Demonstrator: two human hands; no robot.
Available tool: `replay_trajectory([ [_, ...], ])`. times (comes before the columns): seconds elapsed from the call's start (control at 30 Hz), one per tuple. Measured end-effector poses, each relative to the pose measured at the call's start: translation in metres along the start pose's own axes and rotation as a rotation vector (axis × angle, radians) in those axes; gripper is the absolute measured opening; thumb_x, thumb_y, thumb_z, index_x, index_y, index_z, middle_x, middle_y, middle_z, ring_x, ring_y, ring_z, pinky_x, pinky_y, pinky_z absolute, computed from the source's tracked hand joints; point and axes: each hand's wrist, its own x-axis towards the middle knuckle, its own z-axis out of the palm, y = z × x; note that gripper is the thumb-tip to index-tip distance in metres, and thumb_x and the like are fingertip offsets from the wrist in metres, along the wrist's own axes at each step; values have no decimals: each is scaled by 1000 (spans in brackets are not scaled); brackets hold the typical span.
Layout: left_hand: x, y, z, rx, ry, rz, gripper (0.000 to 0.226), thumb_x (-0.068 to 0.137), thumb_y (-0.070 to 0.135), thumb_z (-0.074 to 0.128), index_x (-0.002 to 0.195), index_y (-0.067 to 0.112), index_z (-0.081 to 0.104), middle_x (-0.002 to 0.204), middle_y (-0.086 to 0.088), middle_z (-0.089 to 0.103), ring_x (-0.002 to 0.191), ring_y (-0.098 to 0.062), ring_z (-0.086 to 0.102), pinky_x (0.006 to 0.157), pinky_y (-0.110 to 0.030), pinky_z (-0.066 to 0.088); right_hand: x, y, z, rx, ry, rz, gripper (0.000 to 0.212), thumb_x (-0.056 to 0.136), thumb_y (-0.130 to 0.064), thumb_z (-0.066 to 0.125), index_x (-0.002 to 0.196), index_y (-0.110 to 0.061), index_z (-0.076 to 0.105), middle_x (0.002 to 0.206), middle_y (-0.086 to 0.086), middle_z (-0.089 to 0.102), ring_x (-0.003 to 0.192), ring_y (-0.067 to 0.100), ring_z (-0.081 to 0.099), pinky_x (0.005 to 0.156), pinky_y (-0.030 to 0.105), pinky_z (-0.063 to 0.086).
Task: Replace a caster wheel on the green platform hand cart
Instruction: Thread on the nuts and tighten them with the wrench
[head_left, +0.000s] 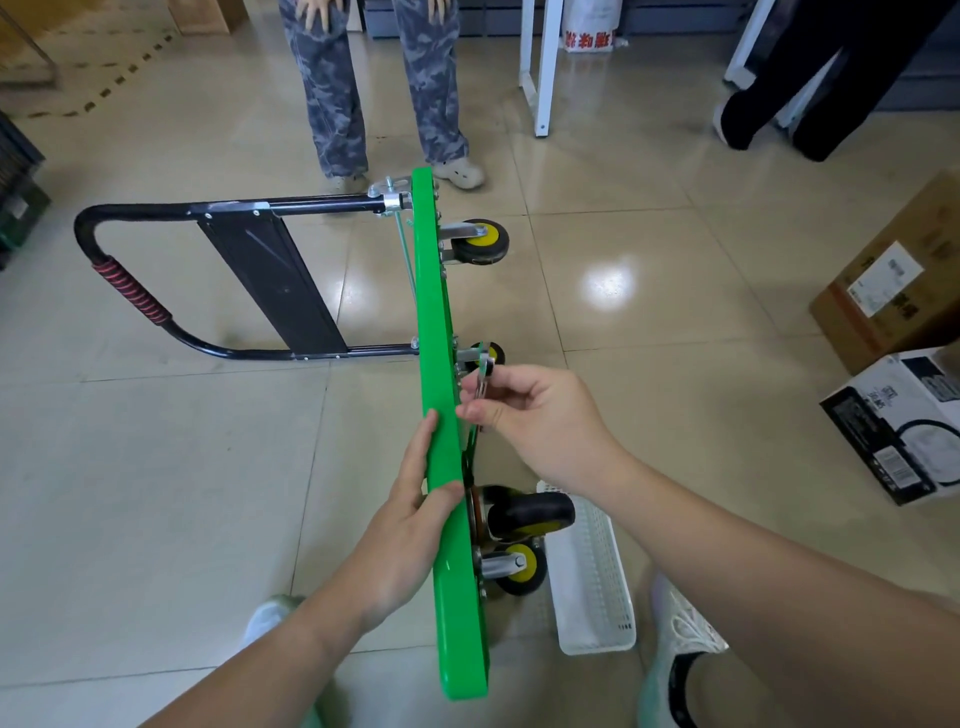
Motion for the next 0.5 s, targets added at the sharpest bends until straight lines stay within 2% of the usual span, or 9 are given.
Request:
replay_trajectory([
  [0.1,-1,-1,1,7,3,-7,71,93,43,49,145,74,13,157,37,26,143,8,36,125,-37,27,4,6,0,10,-5,29,30,84,10,70,93,-18,74,84,-8,76,86,9,71,89,33,58],
  [0.2,-2,-1,1,11,-8,-16,70,91,46,48,141,79,12,155,39,25,143,5,37,125,-36,26,10,9,-1,19,-2,55,29,85,7,71,94,-20,74,86,-6,76,86,11,72,86,34,60],
  [0.27,-2,-2,1,12,-15,-27,66,100,41,49,140,79,12,153,42,25,141,12,35,123,-28,27,18,13,-3,-19,2,73,28,85,1,73,94,-26,75,89,-3,77,88,15,74,85,39,60],
  [0.3,-3,-3,1,22,-18,-25,67,105,35,49,140,79,12,150,45,24,136,20,34,118,-18,28,23,16,-5,-37,5,86,27,86,-2,73,93,-28,75,91,-2,78,89,18,74,85,42,60],
  [0.37,-2,-4,0,55,-31,-22,70,108,26,46,141,76,9,142,52,19,121,37,30,99,4,25,34,22,-7,-59,9,114,23,87,-6,73,95,-27,74,92,1,78,87,20,74,83,43,60],
  [0.4,-1,-3,0,68,-40,-29,70,108,26,45,142,73,7,139,54,17,116,41,27,92,9,23,39,23,-8,-71,14,127,22,88,-6,73,96,-27,74,91,0,78,85,18,74,79,40,60],
  [0.43,-1,-3,-1,76,-48,-34,70,108,27,45,144,72,5,140,54,14,116,42,26,90,10,23,43,25,-9,-85,19,138,21,89,-6,72,95,-27,73,87,-2,78,81,15,74,76,36,60],
  [0.5,0,-2,-3,68,-52,-34,71,107,29,46,144,75,5,150,48,17,124,34,31,98,4,28,50,29,-11,-81,24,178,20,90,-4,70,92,-24,73,81,-4,77,76,11,73,72,31,60],
])
